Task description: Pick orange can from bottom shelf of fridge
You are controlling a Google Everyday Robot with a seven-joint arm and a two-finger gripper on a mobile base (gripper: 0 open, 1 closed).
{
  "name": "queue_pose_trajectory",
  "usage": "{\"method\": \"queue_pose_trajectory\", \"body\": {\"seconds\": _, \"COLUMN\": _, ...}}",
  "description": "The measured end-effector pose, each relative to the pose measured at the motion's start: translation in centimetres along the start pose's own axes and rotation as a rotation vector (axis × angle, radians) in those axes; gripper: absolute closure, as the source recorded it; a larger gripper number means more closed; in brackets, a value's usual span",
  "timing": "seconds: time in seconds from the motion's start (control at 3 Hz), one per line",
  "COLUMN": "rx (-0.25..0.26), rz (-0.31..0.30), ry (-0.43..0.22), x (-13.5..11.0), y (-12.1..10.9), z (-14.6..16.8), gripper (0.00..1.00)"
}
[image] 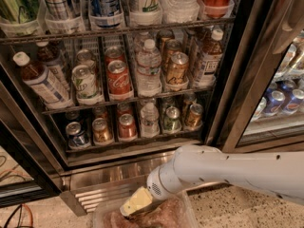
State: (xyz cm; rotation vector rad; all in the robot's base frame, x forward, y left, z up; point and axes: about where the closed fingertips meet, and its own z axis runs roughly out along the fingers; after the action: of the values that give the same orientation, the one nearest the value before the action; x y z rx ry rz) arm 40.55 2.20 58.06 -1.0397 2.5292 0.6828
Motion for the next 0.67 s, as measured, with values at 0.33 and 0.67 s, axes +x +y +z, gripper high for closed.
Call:
{"method": "queue_pose_trajectory", "body": {"seconds": 0.33, "rx": -0.003, "rz": 0.006, "ry": -0.06, "x": -1.1, "y": 0.3, "z": 1.7, "gripper": 0.0}}
{"method": "queue_pose_trajectory", "body": {"seconds": 0.67, "rx": 0.026, "rz": 0.024, "ry": -0.152, "x": -4.0, "y": -0.2, "z": 3.7, "gripper": 0.0}}
